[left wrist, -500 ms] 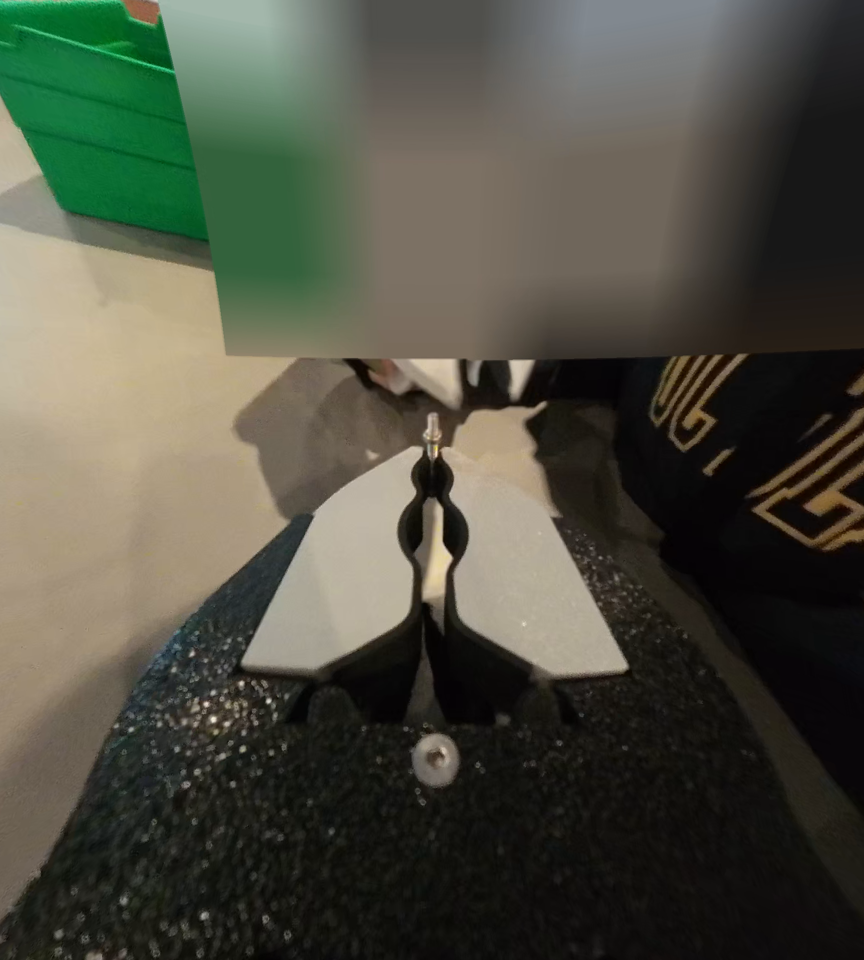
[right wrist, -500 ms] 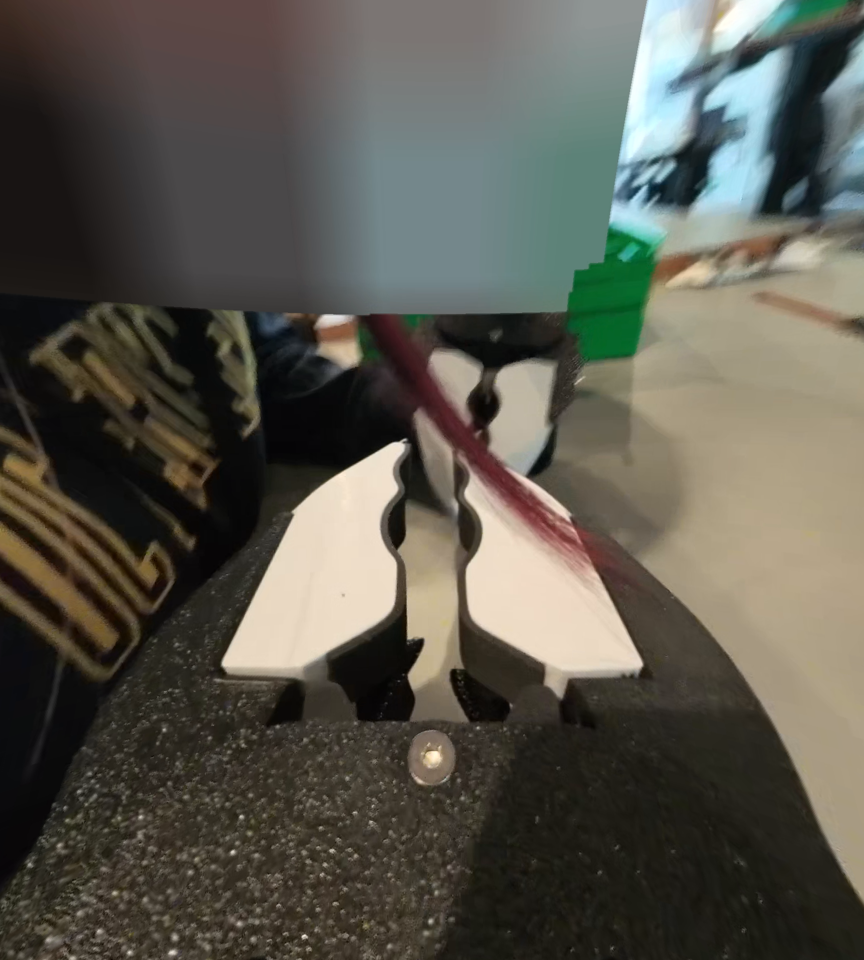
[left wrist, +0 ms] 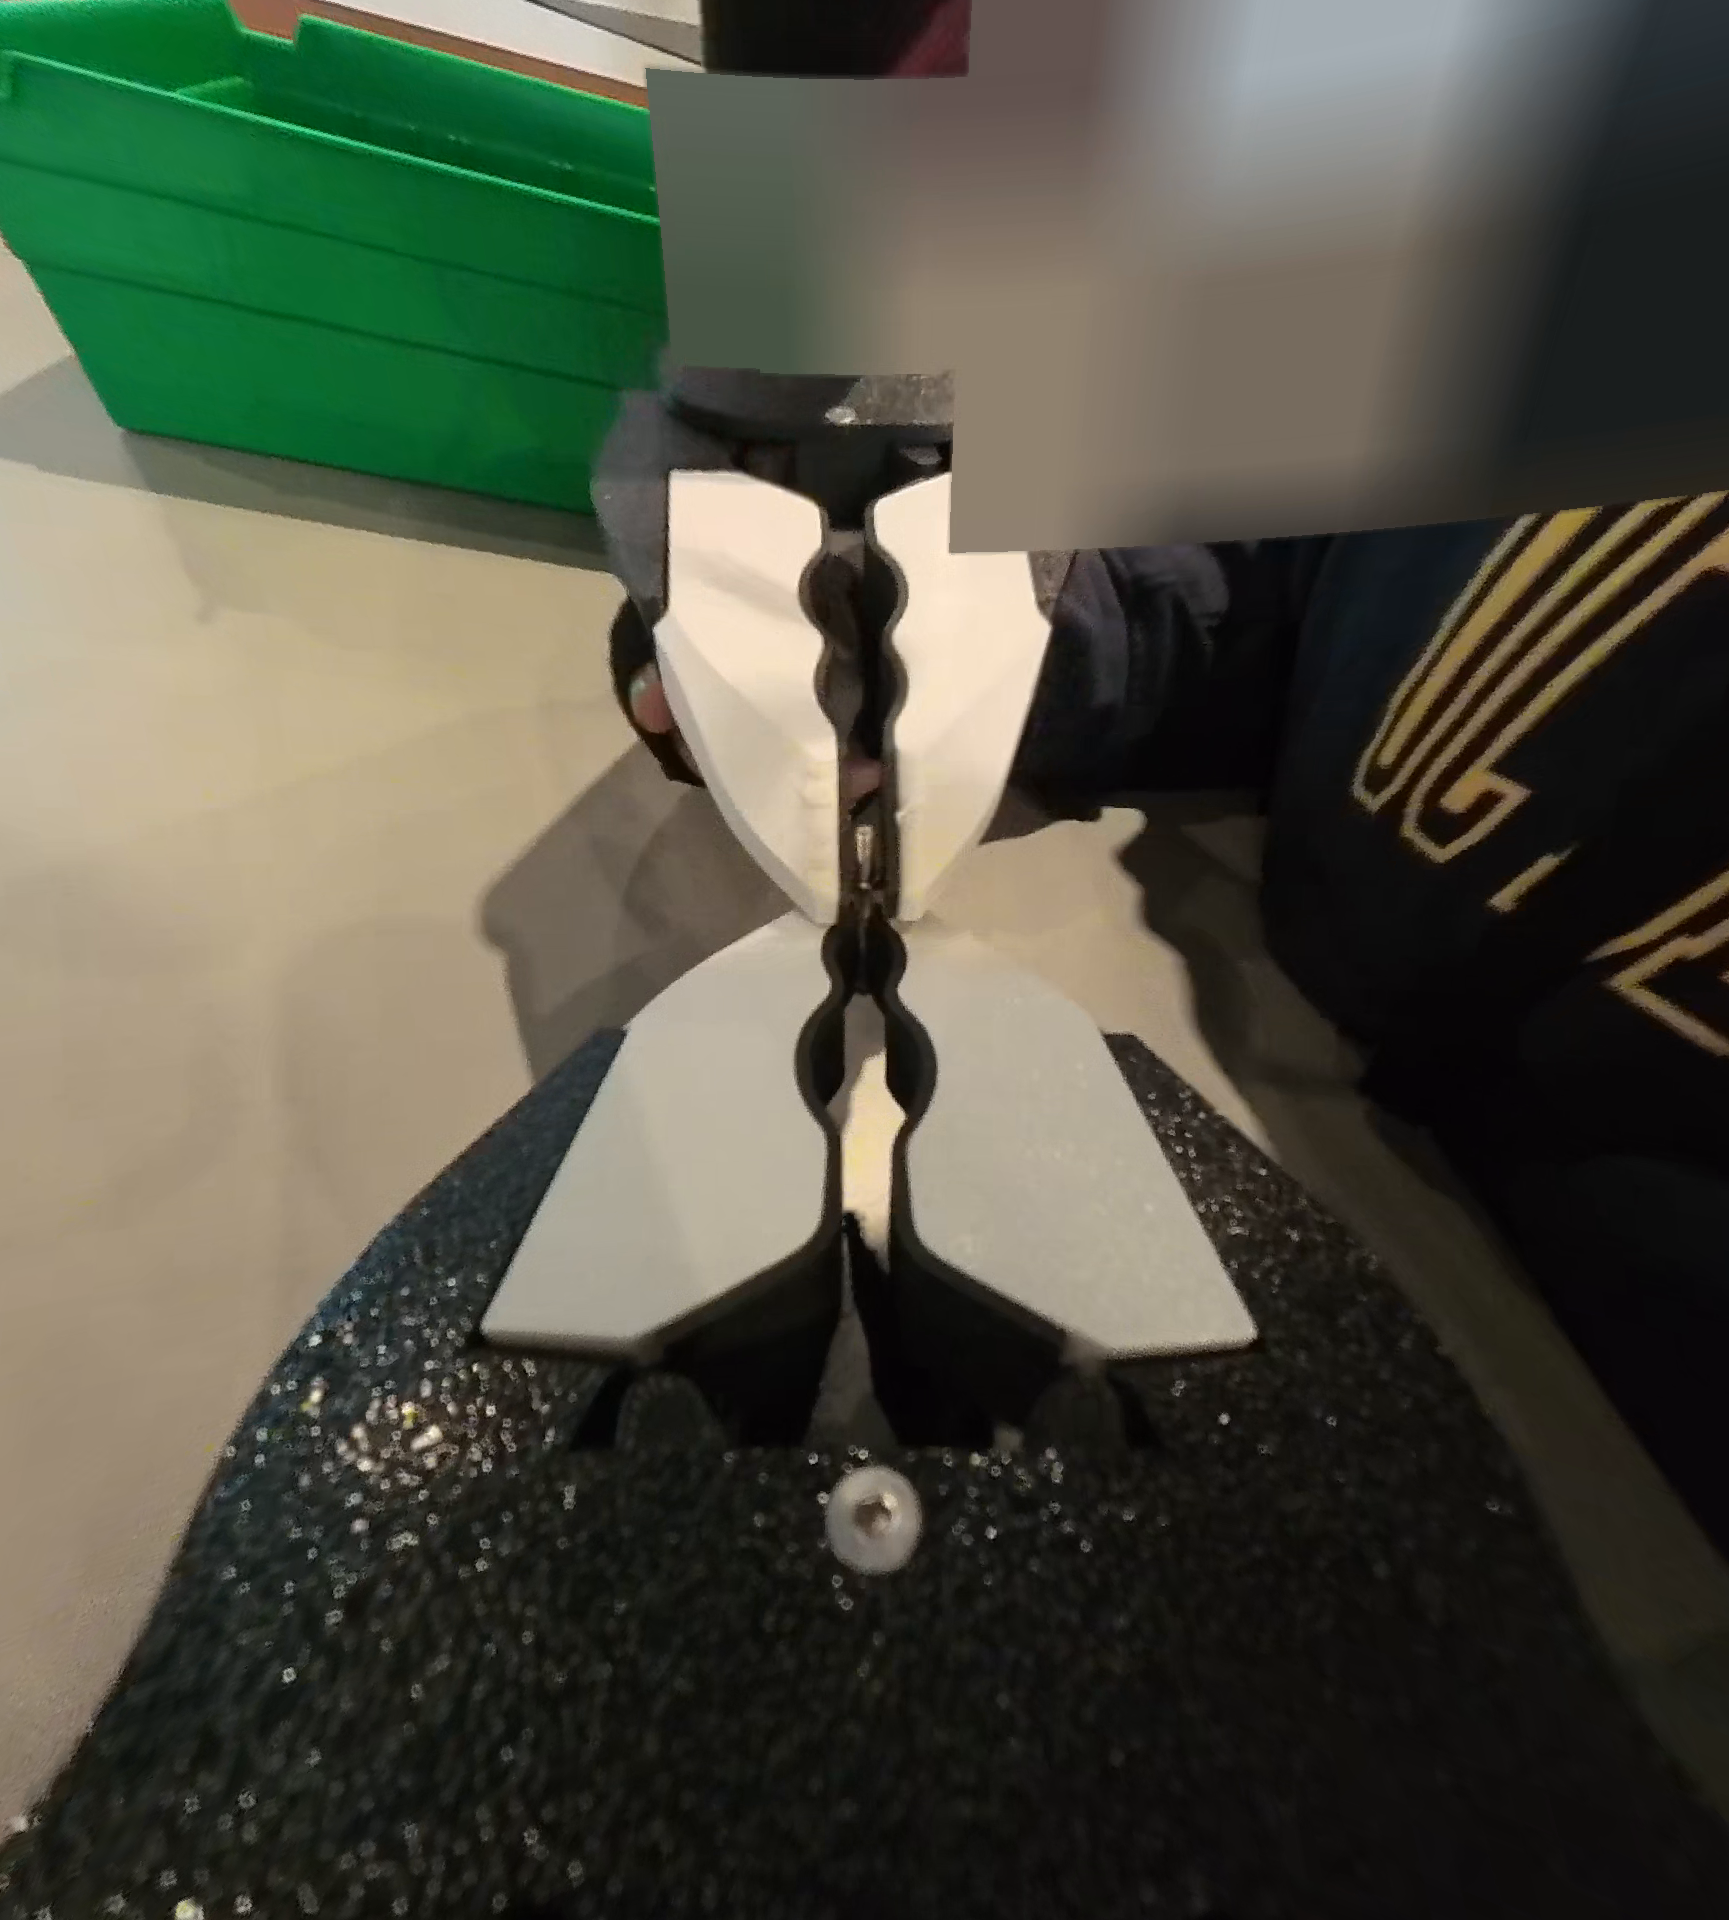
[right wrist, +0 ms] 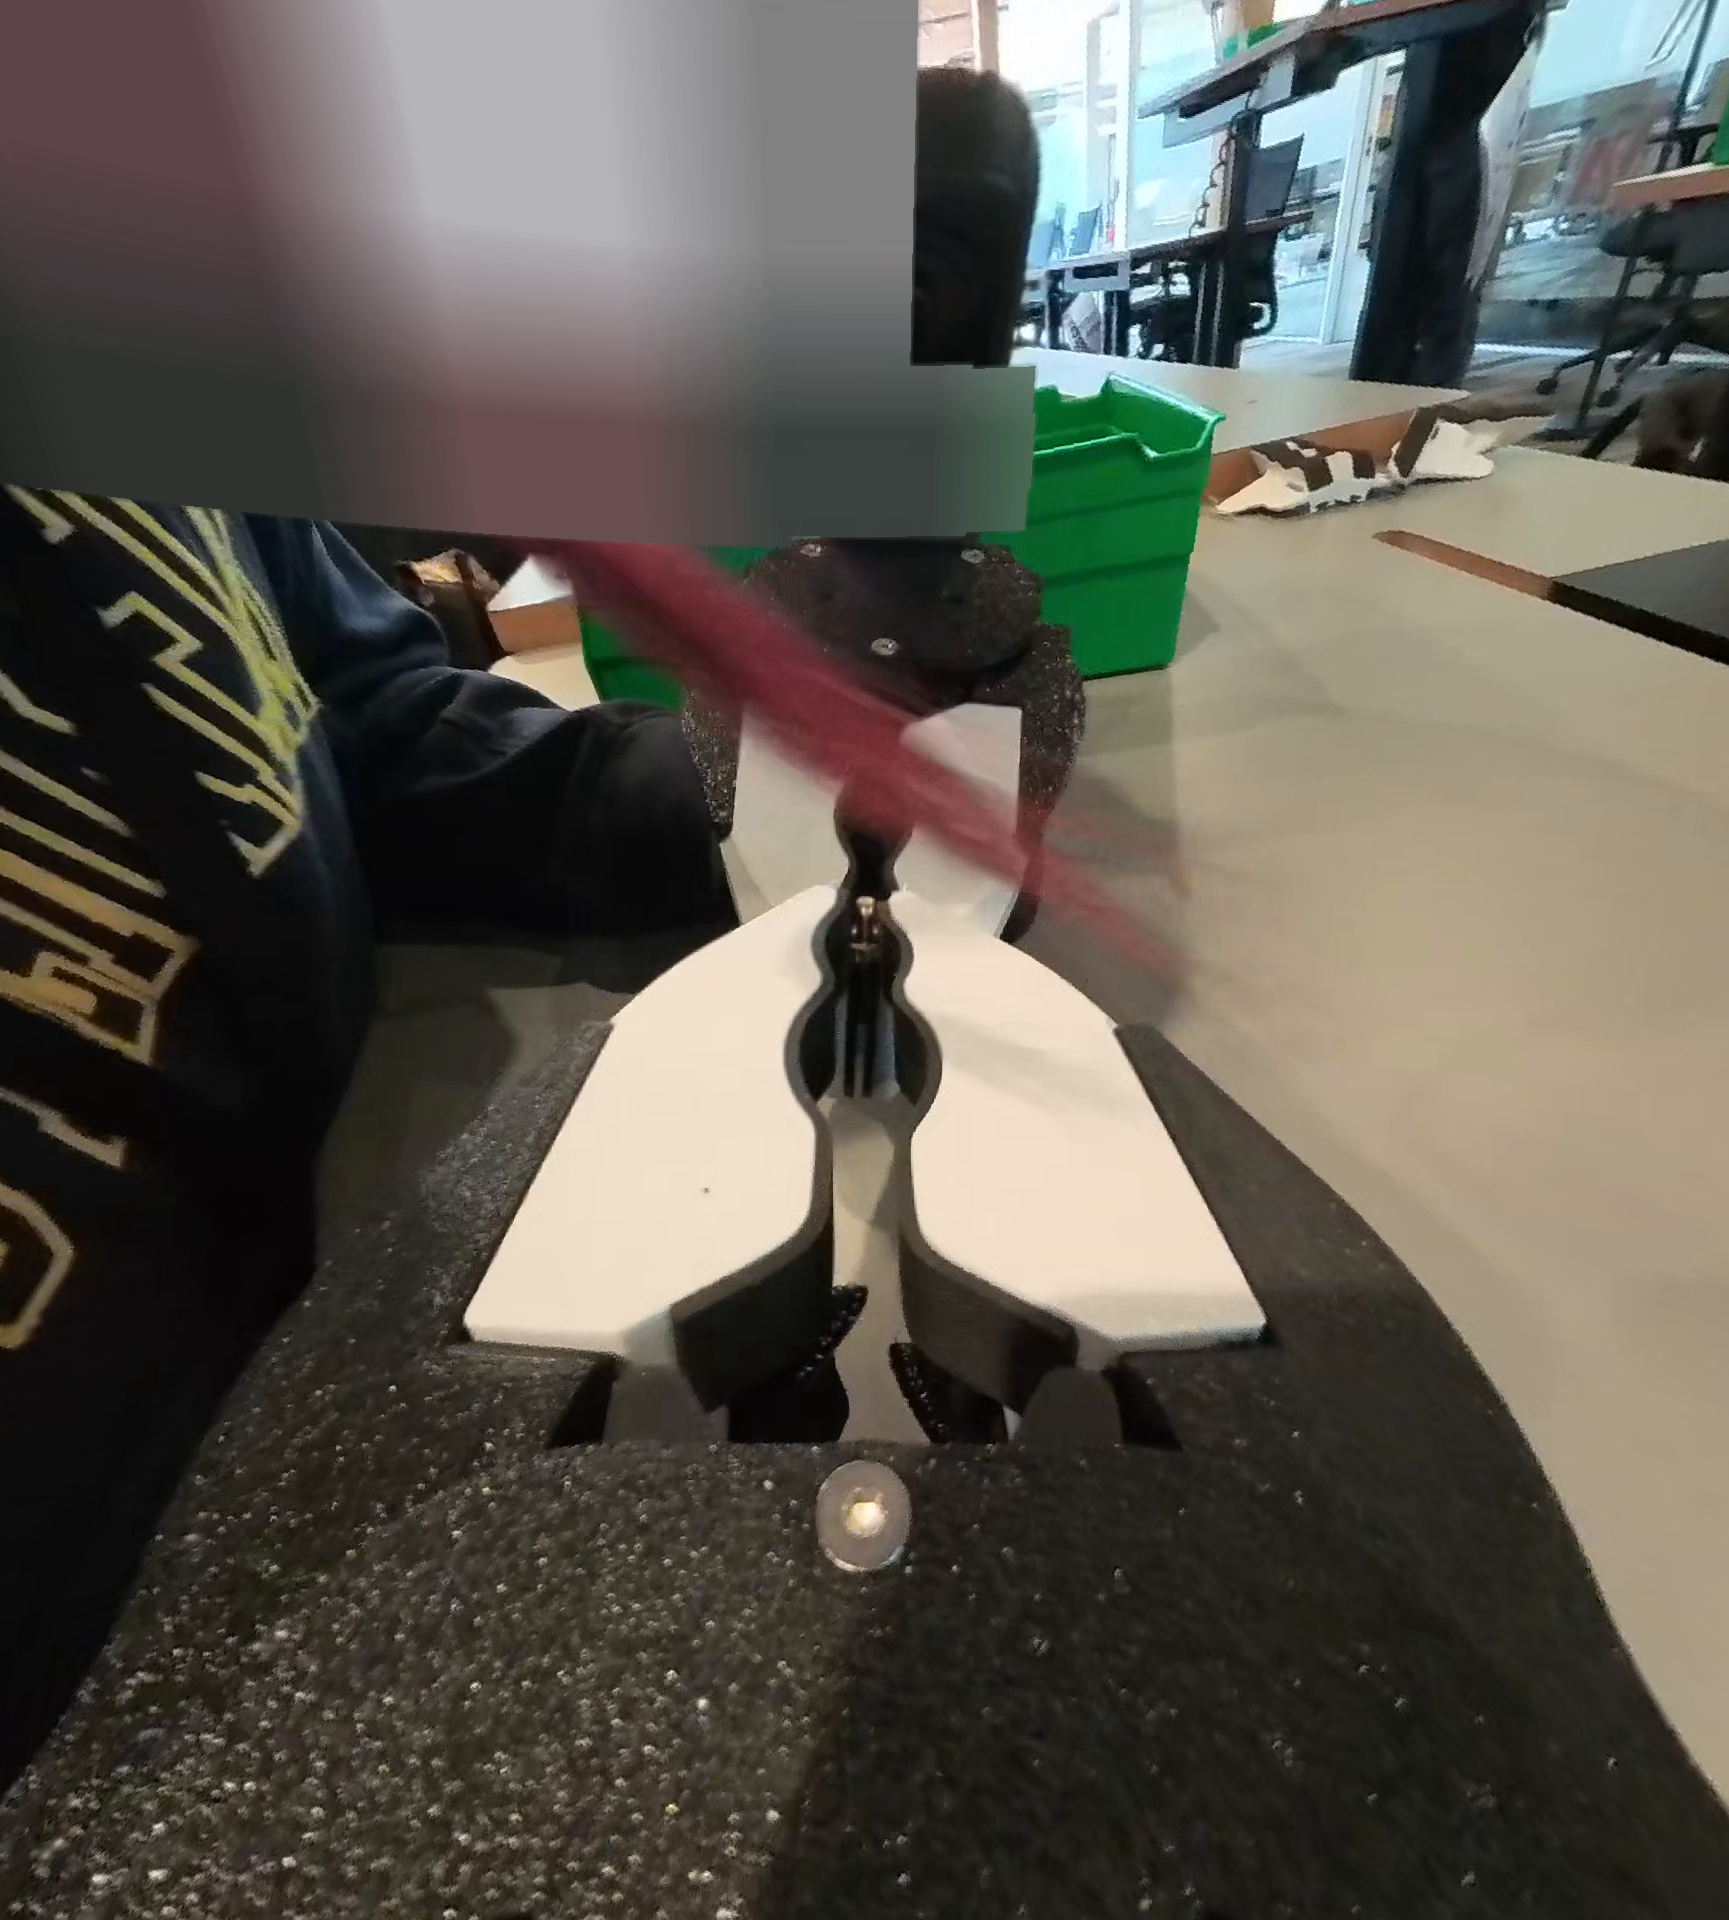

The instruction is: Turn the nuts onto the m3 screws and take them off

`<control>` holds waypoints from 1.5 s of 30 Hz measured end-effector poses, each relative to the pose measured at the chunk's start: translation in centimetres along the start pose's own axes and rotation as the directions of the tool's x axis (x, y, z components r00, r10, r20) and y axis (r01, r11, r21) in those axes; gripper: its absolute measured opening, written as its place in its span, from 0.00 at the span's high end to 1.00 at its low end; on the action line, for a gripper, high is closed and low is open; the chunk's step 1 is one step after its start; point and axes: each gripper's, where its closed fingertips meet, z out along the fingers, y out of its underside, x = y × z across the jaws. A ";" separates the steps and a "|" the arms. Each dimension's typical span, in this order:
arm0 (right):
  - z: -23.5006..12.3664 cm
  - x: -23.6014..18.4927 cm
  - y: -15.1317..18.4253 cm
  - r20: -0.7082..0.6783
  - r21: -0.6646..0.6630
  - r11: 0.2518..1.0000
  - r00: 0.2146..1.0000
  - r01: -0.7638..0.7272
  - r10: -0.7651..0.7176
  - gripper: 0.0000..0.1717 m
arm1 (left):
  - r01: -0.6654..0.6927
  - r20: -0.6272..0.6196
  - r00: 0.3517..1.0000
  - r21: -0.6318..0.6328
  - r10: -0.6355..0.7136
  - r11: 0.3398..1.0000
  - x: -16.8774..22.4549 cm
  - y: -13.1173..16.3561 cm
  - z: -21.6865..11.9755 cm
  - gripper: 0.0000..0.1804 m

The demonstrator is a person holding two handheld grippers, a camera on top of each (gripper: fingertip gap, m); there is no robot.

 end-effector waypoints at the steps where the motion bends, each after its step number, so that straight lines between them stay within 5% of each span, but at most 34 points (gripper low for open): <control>1: 0.1 0.1 0.0 0.001 0.000 1.000 1.000 -0.007 0.007 0.97 | 0.003 0.004 1.000 0.001 -0.003 1.000 -0.1 0.0 0.0 0.99; 5: -0.2 0.1 -0.2 -0.013 0.019 1.000 1.000 0.010 -0.010 0.97 | 0.019 0.032 0.999 0.036 -0.020 0.999 -0.6 -0.4 -0.3 0.94; 7: -0.6 0.4 -0.7 -0.033 0.047 0.998 0.999 0.034 -0.033 0.97 | 0.042 0.074 0.996 0.063 -0.046 0.997 -1.3 -0.7 -0.6 0.73; 12: -2.2 1.3 -1.9 -0.127 0.069 0.995 0.990 0.073 -0.064 0.97 | 0.035 0.121 0.992 0.103 -0.048 0.994 -2.0 -1.2 -1.0 0.57; 15: -4.4 1.4 -4.6 -0.281 0.020 0.986 0.947 0.165 -0.153 0.97 | 0.006 0.163 0.986 0.110 -0.024 0.994 -2.2 -1.3 -1.2 0.56; 18: -10.5 2.5 -7.5 -0.549 -0.132 0.969 0.799 0.209 -0.247 0.97 | -0.011 0.195 0.981 0.122 -0.013 0.992 -2.5 -1.5 -1.4 0.56; 21: -20.3 4.7 -7.6 -0.771 -0.292 0.956 0.593 -0.005 -0.232 0.97 | -0.011 0.212 0.977 0.139 -0.019 0.990 -2.7 -1.6 -1.6 0.57; 25: -31.2 7.4 -1.3 -0.905 -0.196 0.815 0.421 -0.546 0.065 0.97 | 0.003 0.217 0.976 0.135 -0.032 0.991 -2.9 -1.6 -1.6 0.58; 27: -33.7 8.1 2.7 -0.921 -0.131 0.653 0.336 -0.746 0.199 0.97 | 0.001 0.216 0.976 0.119 -0.027 0.993 -2.9 -1.4 -1.4 0.58; 30: -34.9 9.1 6.7 -0.937 -0.131 0.498 0.271 -0.857 0.220 0.97 | -0.016 0.205 0.979 0.085 -0.002 0.996 -2.6 -1.1 -1.0 0.62; 34: -35.4 9.9 9.0 -0.962 -0.146 0.401 0.225 -0.904 0.157 0.97 | -0.058 0.211 0.977 0.061 0.044 0.996 -2.2 -0.9 -0.8 0.68; 37: -34.4 10.4 9.3 -0.948 -0.129 0.400 0.231 -0.907 0.218 0.97 | -0.068 0.211 0.976 0.048 0.056 0.997 -2.1 -0.8 -0.6 0.69; 40: -34.0 10.4 8.9 -0.938 -0.105 0.403 0.225 -0.909 0.263 0.85 | -0.068 0.217 0.975 0.041 0.057 0.997 -2.2 -0.7 -0.6 0.69; 45: -35.1 10.4 2.5 -0.951 0.017 0.654 0.189 -0.757 0.244 0.82 | -0.056 0.298 0.954 0.056 0.037 0.997 -3.3 -0.9 -1.1 0.70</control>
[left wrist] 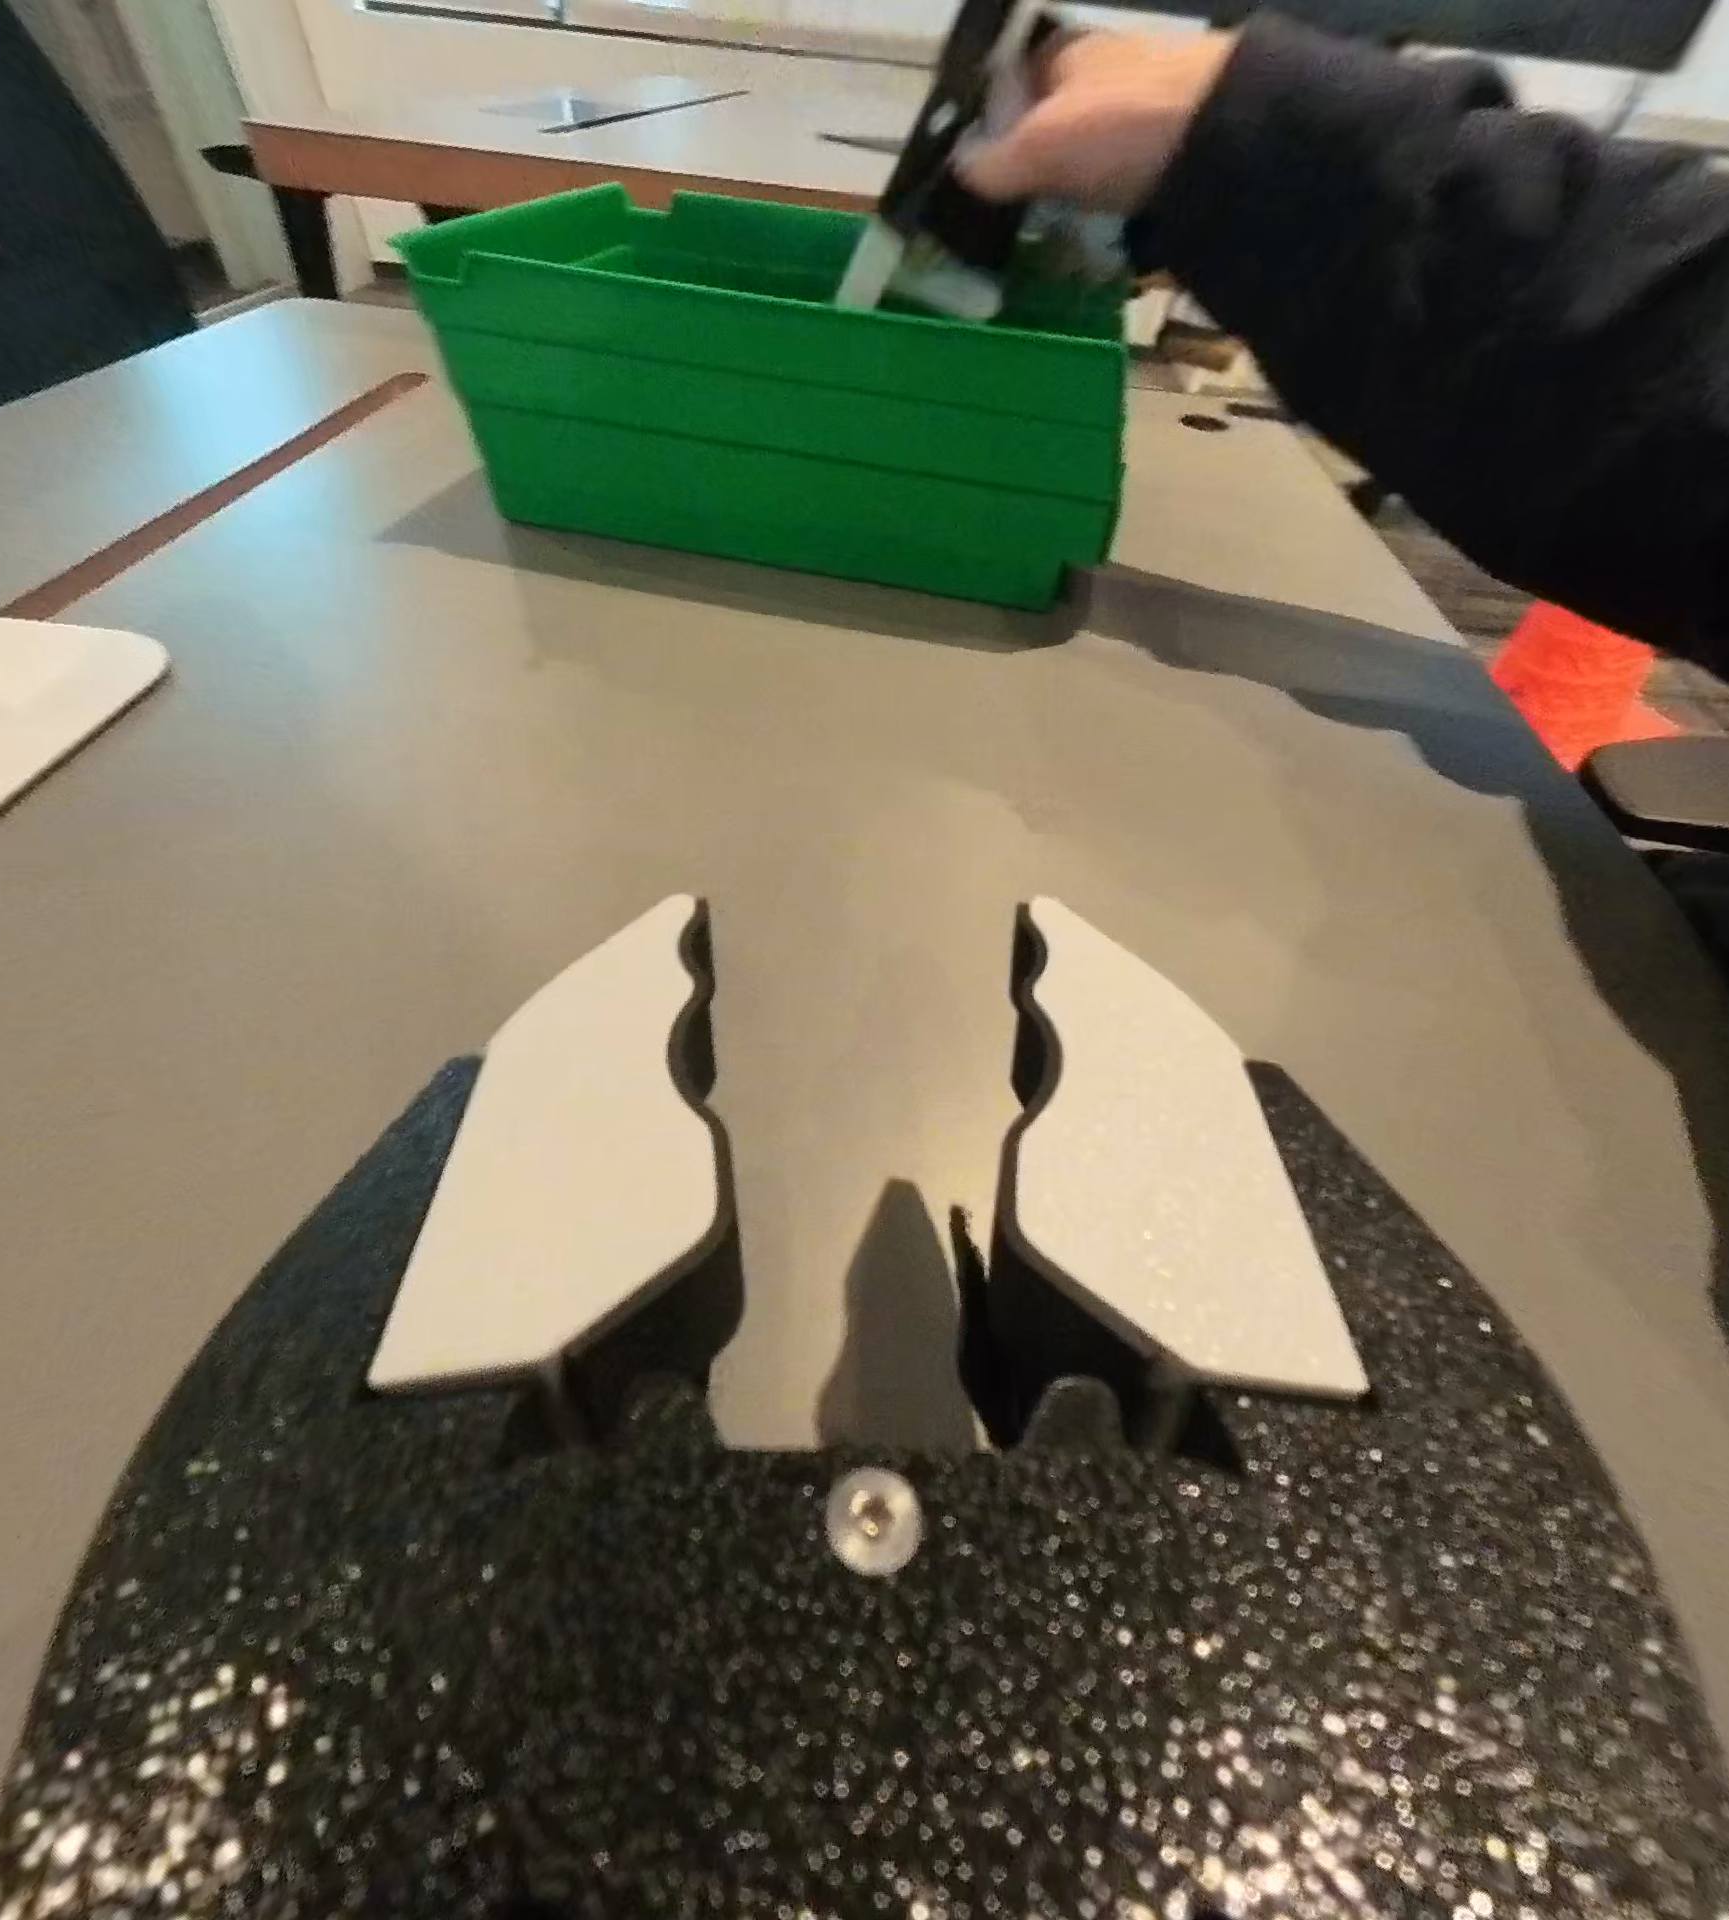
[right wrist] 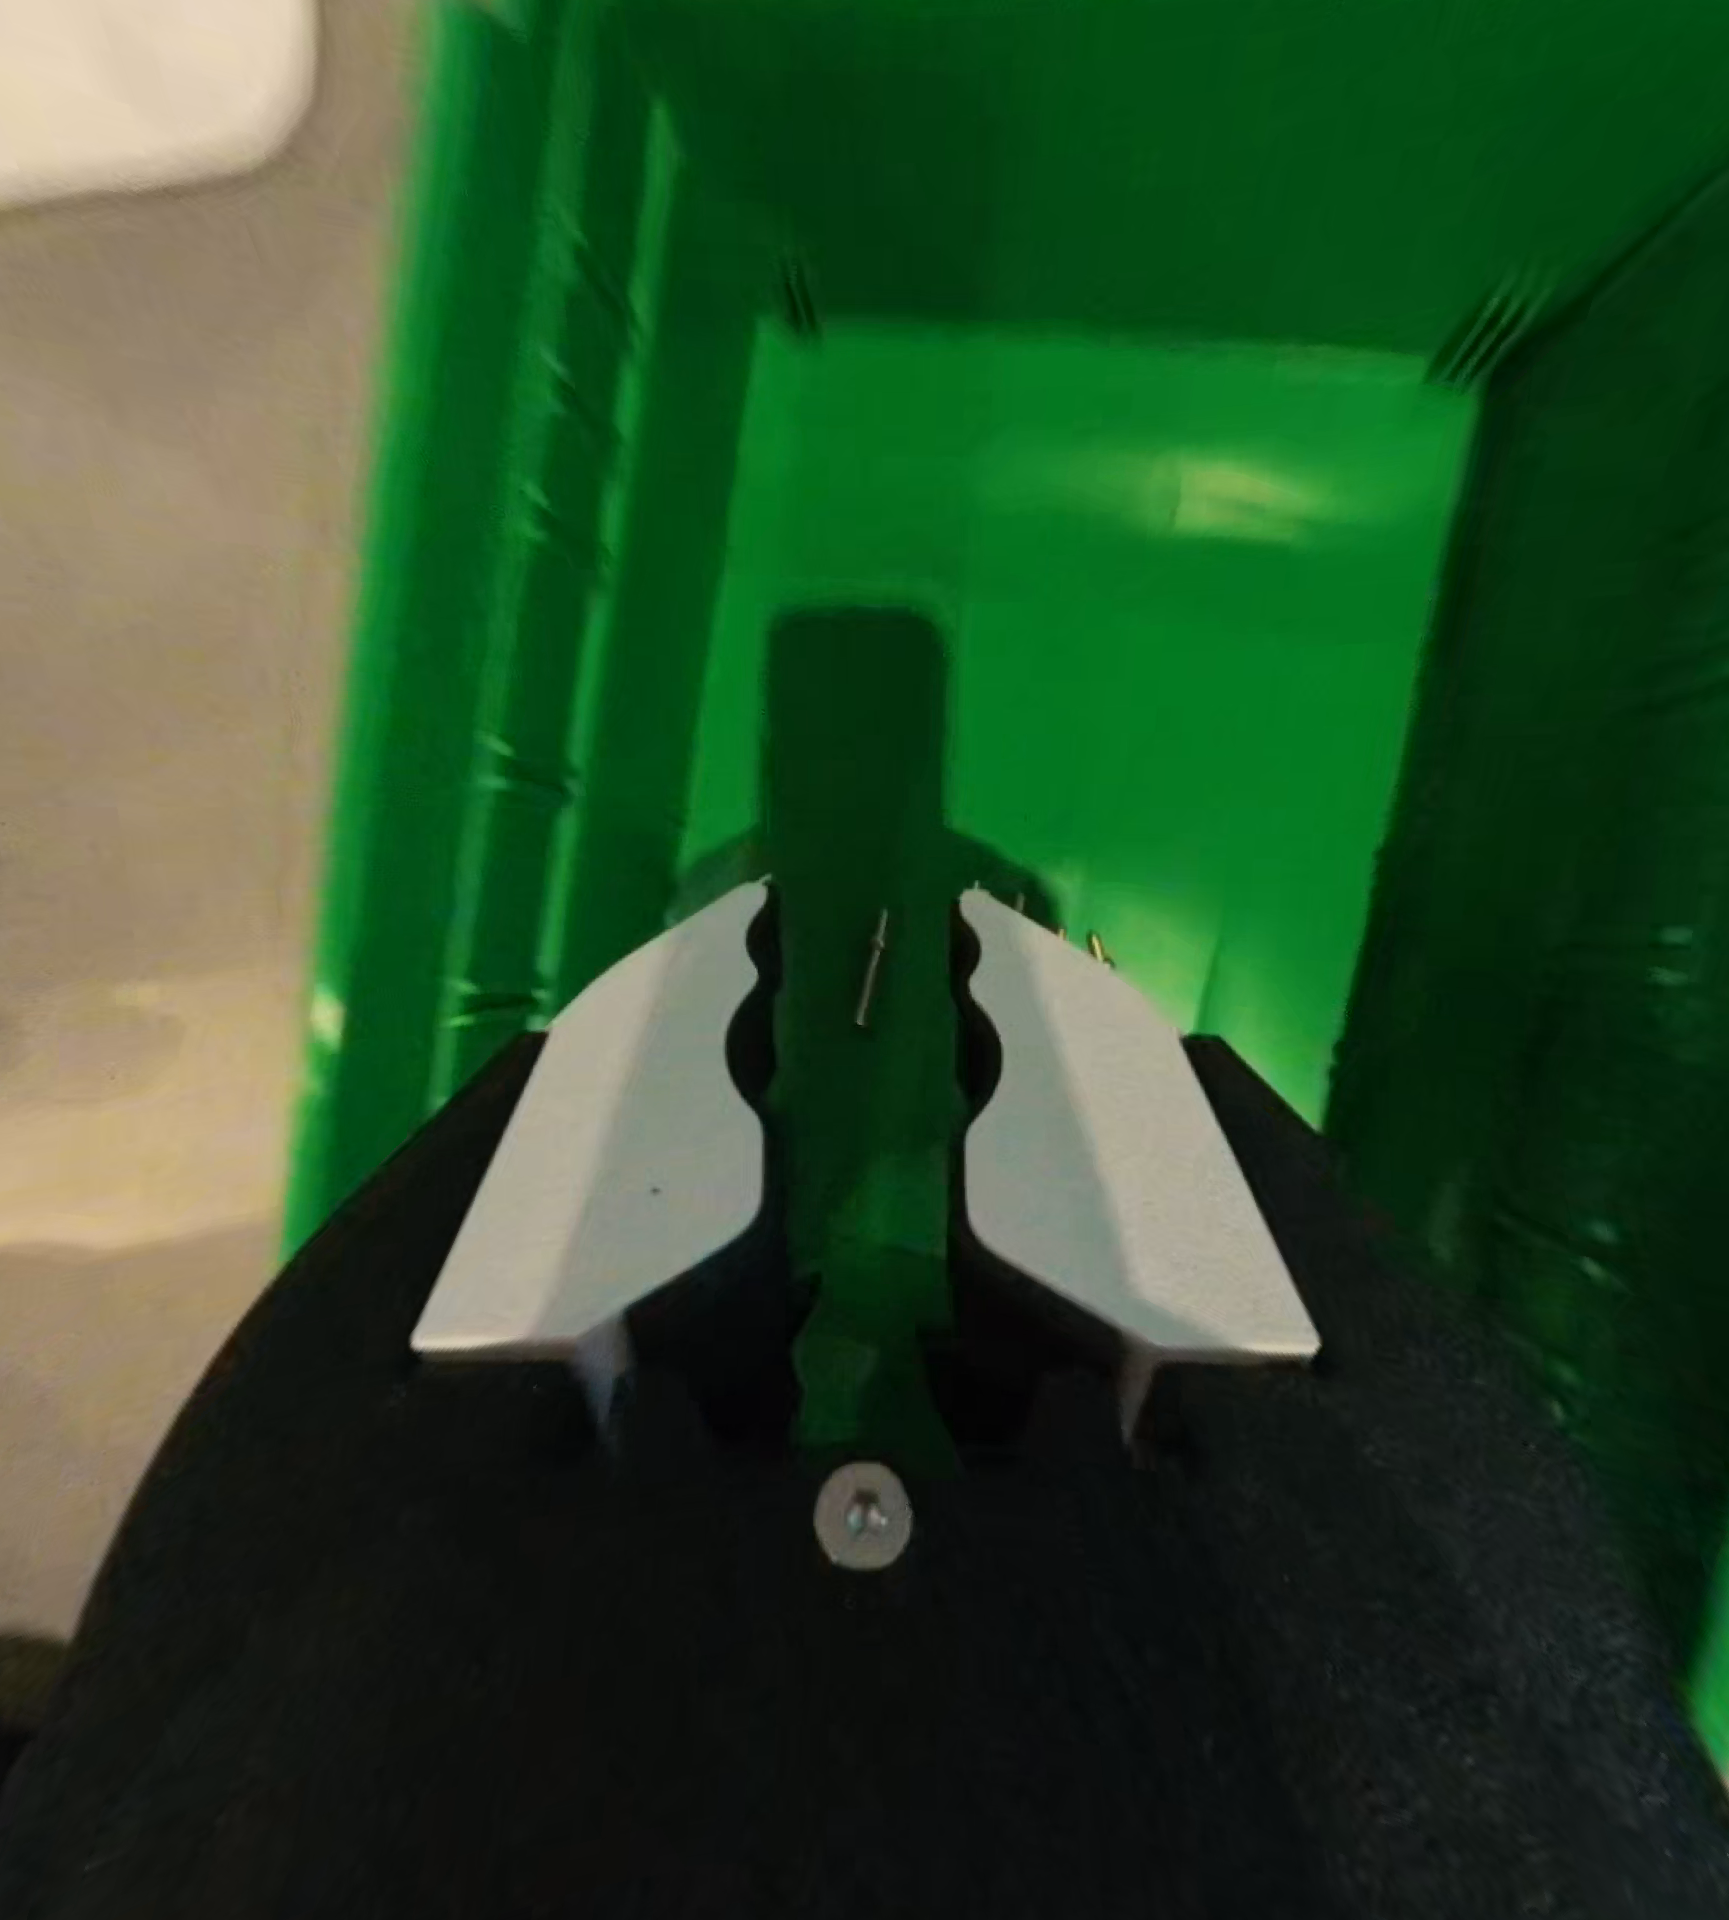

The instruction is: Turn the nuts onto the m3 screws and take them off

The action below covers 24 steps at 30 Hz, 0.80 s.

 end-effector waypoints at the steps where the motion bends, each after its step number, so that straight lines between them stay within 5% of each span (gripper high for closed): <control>1: -1.7 -0.7 -1.1 -0.014 0.099 0.995 1.000 0.018 -0.017 0.81 | -0.008 0.045 0.999 -0.002 0.008 1.000 -0.6 0.0 -0.1 0.72; 5: -7.6 -8.0 -3.7 -0.008 0.413 0.901 0.990 0.134 -0.144 0.80 | -0.115 0.304 0.944 -0.052 0.125 0.992 -3.2 -0.2 -1.4 0.88; 8: -8.4 -15.5 -3.7 0.038 0.532 0.815 0.955 0.229 -0.293 0.84 | -0.105 0.424 0.893 -0.133 0.152 0.986 -4.9 0.6 -2.0 0.97; 11: -5.6 -21.3 -3.2 0.103 0.601 0.763 0.923 0.239 -0.371 0.96 | -0.054 0.449 0.885 -0.164 0.123 0.985 -5.5 1.4 -2.1 1.00; 17: 2.5 -27.0 -2.7 0.292 0.668 0.738 0.876 0.100 -0.383 0.98 | 0.030 0.451 0.892 -0.141 0.037 0.990 -6.1 2.0 -2.5 1.00; 24: 4.8 -27.5 -2.1 0.020 0.807 0.530 0.885 0.260 -0.465 1.00 | 0.118 0.467 0.883 -0.137 -0.041 0.983 -6.8 2.7 -2.7 1.00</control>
